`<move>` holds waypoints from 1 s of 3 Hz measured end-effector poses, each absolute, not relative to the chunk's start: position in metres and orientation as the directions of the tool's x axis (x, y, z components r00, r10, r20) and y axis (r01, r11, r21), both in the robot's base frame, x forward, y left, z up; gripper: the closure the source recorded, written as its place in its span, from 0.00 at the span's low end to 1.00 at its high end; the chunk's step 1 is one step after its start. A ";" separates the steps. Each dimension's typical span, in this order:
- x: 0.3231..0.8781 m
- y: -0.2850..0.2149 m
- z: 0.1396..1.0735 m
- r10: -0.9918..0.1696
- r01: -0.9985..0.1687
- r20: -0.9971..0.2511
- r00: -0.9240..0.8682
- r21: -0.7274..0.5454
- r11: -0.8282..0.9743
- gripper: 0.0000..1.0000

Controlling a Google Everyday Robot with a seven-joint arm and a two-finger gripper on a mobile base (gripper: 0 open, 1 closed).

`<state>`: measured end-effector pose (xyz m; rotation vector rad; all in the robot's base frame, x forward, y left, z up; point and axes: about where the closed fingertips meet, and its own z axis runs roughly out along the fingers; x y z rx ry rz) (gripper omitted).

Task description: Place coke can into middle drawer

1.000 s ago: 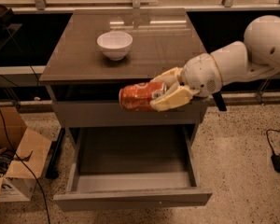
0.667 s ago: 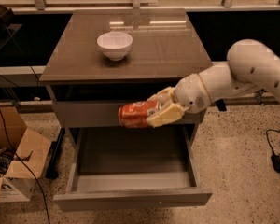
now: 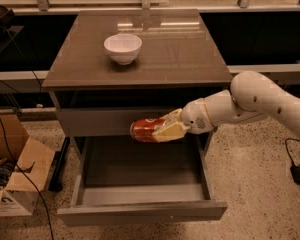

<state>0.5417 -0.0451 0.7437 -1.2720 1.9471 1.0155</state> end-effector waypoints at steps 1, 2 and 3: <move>0.556 -0.044 0.744 -0.452 -0.918 -0.809 -0.376 0.259 0.300 1.00; 0.554 -0.034 0.733 -0.449 -0.930 -0.820 -0.355 0.264 0.255 1.00; 0.553 -0.035 0.695 -0.462 -0.927 -0.807 -0.367 0.280 0.247 1.00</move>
Offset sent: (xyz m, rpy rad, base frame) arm 0.0111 0.0184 -0.0253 0.0537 -0.0218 0.0299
